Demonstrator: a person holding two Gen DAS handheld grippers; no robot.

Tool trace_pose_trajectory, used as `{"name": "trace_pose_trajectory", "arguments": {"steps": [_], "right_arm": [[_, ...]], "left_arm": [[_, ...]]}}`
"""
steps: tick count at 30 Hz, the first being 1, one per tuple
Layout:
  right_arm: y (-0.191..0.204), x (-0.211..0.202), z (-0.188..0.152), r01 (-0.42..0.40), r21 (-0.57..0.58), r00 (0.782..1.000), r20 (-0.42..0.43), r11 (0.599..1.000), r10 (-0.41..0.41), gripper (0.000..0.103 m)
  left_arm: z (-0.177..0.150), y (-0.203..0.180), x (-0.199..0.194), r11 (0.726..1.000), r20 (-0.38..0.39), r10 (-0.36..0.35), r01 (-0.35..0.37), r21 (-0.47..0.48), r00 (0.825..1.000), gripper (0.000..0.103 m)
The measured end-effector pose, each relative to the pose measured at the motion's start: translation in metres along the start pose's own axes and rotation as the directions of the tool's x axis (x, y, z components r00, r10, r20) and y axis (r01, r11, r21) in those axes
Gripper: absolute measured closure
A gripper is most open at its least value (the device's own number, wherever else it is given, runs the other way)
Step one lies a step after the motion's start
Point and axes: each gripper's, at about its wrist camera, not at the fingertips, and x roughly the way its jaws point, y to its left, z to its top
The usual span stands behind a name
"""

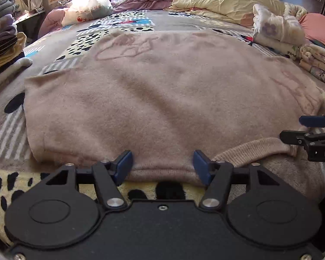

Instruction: Fold clothes

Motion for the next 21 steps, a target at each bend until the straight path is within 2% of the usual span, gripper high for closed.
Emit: {"name": "trace_pose_trajectory", "arguments": {"steps": [2,3,5,7,8,13,15,18,21], "right_arm": [[0.000,-0.005,-0.001,0.003,0.000,1.000,-0.019,1.000,-0.003,0.030],[-0.001,-0.011,-0.001,0.001,0.008,1.000,-0.005,1.000,-0.001,0.032],[-0.006,-0.016,-0.006,0.010,0.039,1.000,0.029,0.999,-0.011,0.031],[-0.013,-0.006,-0.011,0.007,0.075,0.999,-0.048,0.997,-0.004,0.029],[-0.016,-0.007,-0.013,-0.005,0.096,0.999,-0.045,0.995,0.009,0.029],[-0.034,-0.031,-0.013,-0.029,0.203,0.998,0.058,0.979,0.017,0.028],[-0.048,-0.034,-0.014,-0.039,0.289,0.996,0.083,0.956,0.016,0.028],[-0.074,-0.031,-0.018,-0.058,0.446,0.996,0.089,0.893,0.021,0.028],[-0.091,-0.025,-0.024,-0.060,0.546,0.996,0.090,0.836,0.013,0.028]], "left_arm": [[0.001,0.002,-0.013,0.999,0.094,0.006,-0.003,-0.035,0.996,0.042],[0.000,-0.001,-0.010,0.999,0.089,0.039,-0.038,-0.015,0.995,0.042],[-0.009,-0.005,0.007,0.998,0.022,0.055,-0.055,0.026,0.998,0.042],[-0.009,-0.002,0.003,0.999,0.022,0.041,-0.041,0.003,0.999,0.042],[-0.008,0.001,0.001,0.999,0.029,0.034,-0.033,-0.021,0.999,0.042],[-0.007,0.015,-0.008,0.992,0.062,0.001,0.007,-0.128,0.998,0.042],[-0.009,0.015,-0.007,0.991,0.053,-0.006,0.013,-0.132,0.999,0.041],[-0.008,0.015,-0.003,0.993,0.054,0.000,0.007,-0.119,0.999,0.038],[-0.007,0.016,0.000,0.991,0.055,-0.006,0.014,-0.136,0.998,0.036]]}}
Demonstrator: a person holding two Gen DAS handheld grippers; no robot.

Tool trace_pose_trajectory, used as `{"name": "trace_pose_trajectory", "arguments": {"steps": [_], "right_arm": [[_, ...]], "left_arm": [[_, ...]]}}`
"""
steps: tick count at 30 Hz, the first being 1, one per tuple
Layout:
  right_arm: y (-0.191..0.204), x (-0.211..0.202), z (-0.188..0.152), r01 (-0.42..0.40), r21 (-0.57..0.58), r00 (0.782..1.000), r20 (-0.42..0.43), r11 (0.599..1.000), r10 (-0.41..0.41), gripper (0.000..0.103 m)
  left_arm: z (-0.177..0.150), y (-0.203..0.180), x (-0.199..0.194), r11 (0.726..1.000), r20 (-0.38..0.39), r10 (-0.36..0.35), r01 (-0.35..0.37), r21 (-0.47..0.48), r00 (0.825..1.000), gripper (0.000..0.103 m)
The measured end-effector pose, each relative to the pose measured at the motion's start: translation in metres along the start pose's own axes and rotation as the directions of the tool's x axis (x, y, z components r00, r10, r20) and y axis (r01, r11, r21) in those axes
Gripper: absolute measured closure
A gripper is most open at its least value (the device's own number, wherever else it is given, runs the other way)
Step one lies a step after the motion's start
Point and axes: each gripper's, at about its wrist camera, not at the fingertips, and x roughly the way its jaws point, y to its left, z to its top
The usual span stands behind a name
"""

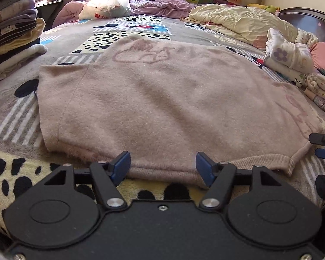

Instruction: Fold clothes

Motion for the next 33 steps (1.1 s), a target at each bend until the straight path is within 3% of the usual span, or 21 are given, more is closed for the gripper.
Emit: {"name": "trace_pose_trajectory", "arguments": {"steps": [6,14,26,33], "right_arm": [[-0.019,0.007,0.004,-0.031,0.131,0.998,0.055,0.991,0.024,0.028],[-0.038,0.021,0.014,-0.064,0.224,0.989,0.141,0.972,0.032,0.036],[-0.039,0.036,0.031,-0.056,0.178,0.986,0.167,0.982,0.026,0.045],[-0.036,0.047,0.040,-0.067,0.158,0.983,0.177,0.985,0.038,0.053]], "left_arm": [[0.019,-0.002,0.008,0.993,-0.017,-0.085,0.083,-0.088,0.996,0.036],[0.091,-0.067,0.041,0.988,0.001,-0.156,0.156,0.013,0.988,0.036],[0.186,-0.201,0.124,0.981,0.025,-0.131,0.126,0.147,0.991,0.036],[0.204,-0.254,0.193,0.976,-0.053,-0.079,0.088,0.198,0.995,0.037]]}}
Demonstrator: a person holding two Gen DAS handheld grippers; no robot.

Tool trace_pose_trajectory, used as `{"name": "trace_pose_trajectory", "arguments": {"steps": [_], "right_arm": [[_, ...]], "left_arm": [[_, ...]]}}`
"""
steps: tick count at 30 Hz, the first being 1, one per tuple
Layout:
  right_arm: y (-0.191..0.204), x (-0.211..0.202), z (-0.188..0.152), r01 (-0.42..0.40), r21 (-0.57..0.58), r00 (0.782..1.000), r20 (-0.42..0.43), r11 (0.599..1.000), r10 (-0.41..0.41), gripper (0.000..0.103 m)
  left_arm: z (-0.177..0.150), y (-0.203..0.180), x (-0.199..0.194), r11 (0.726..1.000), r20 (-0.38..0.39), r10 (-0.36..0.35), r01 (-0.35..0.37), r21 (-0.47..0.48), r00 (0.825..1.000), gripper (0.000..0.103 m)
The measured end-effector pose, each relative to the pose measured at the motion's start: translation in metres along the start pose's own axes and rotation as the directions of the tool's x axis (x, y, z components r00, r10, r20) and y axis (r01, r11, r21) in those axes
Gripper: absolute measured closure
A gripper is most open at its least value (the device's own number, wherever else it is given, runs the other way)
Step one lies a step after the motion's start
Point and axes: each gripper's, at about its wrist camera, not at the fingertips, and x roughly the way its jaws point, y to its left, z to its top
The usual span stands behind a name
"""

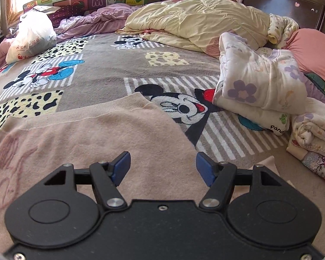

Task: Fold clothes
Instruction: 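Grasp the garment edge with the left tool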

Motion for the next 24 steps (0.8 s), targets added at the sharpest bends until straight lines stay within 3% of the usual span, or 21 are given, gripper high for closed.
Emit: {"name": "trace_pose_trajectory", "arguments": {"steps": [4,9,11,12,14,18,24], "right_arm": [[-0.004,0.001,0.003,-0.027,0.023,1.000,0.004,0.999,0.027,0.055],[-0.006,0.002,0.006,-0.048,0.039,0.999,0.003,0.998,0.048,0.064],[-0.007,0.001,0.006,-0.045,0.034,0.999,0.003,0.998,0.045,0.069],[-0.007,0.002,0.006,-0.044,0.034,0.999,0.001,0.998,0.044,0.072],[-0.008,0.001,0.006,-0.050,0.034,0.999,0.004,0.998,0.050,0.075],[-0.002,-0.005,0.005,-0.064,-0.015,0.998,0.025,0.998,0.064,0.084],[0.036,-0.018,-0.004,-0.139,-0.231,0.986,0.055,0.963,0.155,0.088]], "left_arm": [[0.007,-0.020,0.034,0.999,-0.058,0.015,-0.013,0.032,0.998,0.041],[0.017,-0.040,0.066,0.996,-0.120,0.056,-0.048,0.073,0.991,0.051],[0.019,-0.045,0.080,0.993,-0.154,0.084,-0.071,0.089,0.984,0.067],[0.019,-0.046,0.083,0.992,-0.163,0.092,-0.077,0.099,0.982,0.070],[0.020,-0.048,0.086,0.989,-0.170,0.104,-0.084,0.123,0.980,0.092],[0.025,-0.031,0.073,0.995,-0.161,0.052,-0.038,0.088,0.986,0.096],[0.033,0.028,0.040,0.999,-0.127,-0.027,0.023,-0.034,0.992,0.096]]}}
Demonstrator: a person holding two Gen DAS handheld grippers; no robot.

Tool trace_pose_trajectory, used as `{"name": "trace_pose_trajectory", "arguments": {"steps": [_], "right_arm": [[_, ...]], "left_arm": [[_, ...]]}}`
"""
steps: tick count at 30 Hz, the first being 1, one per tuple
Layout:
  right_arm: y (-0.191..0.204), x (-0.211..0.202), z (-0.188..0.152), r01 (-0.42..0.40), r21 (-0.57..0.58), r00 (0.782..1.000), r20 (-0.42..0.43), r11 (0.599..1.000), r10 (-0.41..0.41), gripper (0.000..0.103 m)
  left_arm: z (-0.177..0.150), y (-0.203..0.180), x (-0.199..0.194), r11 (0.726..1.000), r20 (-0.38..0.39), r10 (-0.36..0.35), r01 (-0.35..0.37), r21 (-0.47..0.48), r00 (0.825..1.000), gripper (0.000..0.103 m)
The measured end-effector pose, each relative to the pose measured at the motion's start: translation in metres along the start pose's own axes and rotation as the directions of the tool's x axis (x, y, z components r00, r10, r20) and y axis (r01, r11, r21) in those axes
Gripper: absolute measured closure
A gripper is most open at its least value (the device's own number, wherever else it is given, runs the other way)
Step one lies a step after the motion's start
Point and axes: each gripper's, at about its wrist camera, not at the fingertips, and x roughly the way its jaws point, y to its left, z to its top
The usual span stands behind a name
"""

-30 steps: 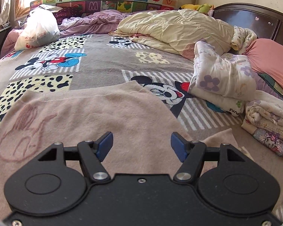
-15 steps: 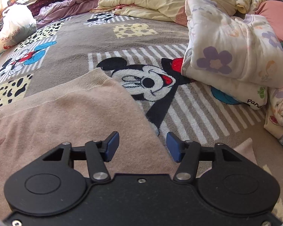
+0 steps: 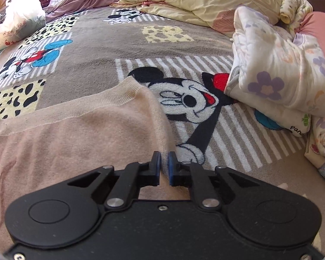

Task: Fold clothes
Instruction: 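Grasp the garment edge with the left tool, then lift the garment edge with the left tool and fold it over the middle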

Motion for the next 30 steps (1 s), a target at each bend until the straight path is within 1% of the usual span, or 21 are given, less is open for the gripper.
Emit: {"name": "trace_pose_trajectory", "arguments": {"steps": [2,5,8,12,19,25,27,28,29,30], "right_arm": [[0.015,-0.001,-0.004,-0.028,-0.077,1.000,-0.003,0.997,0.028,0.088],[0.039,-0.001,-0.011,-0.075,-0.187,0.997,-0.022,0.979,0.072,0.089],[0.062,0.004,-0.021,-0.110,-0.272,0.993,-0.060,0.956,0.097,0.089],[0.088,0.013,-0.038,-0.153,-0.355,0.986,-0.116,0.922,0.120,0.089],[0.116,0.026,-0.057,-0.218,-0.411,0.970,-0.193,0.885,0.149,0.089],[0.130,0.033,-0.067,-0.248,-0.444,0.960,-0.234,0.861,0.157,0.089],[0.132,0.035,-0.068,-0.250,-0.456,0.959,-0.239,0.854,0.153,0.089],[0.132,0.037,-0.068,-0.252,-0.458,0.958,-0.240,0.852,0.154,0.089],[0.133,0.040,-0.068,-0.254,-0.459,0.958,-0.241,0.851,0.156,0.089],[0.134,0.041,-0.068,-0.257,-0.459,0.957,-0.243,0.850,0.158,0.089]], "left_arm": [[-0.001,0.024,-0.012,0.999,0.027,-0.034,0.035,-0.034,0.999,0.096],[-0.005,0.055,-0.022,0.997,0.042,-0.053,0.055,-0.058,0.998,0.096],[-0.011,0.077,-0.027,0.996,0.049,-0.060,0.063,-0.056,0.997,0.096],[-0.021,0.103,-0.032,0.996,0.056,-0.060,0.063,-0.068,0.997,0.097],[-0.036,0.144,-0.030,0.994,0.059,-0.059,0.064,-0.094,0.997,0.097],[-0.046,0.164,-0.034,0.989,0.098,-0.080,0.092,-0.117,0.992,0.097],[-0.046,0.171,-0.033,0.987,0.103,-0.060,0.074,-0.141,0.993,0.098],[-0.046,0.174,-0.033,0.987,0.109,-0.045,0.061,-0.147,0.993,0.103],[-0.045,0.177,-0.034,0.987,0.117,-0.029,0.047,-0.153,0.993,0.103],[-0.045,0.180,-0.034,0.986,0.120,-0.030,0.048,-0.158,0.992,0.103]]}}
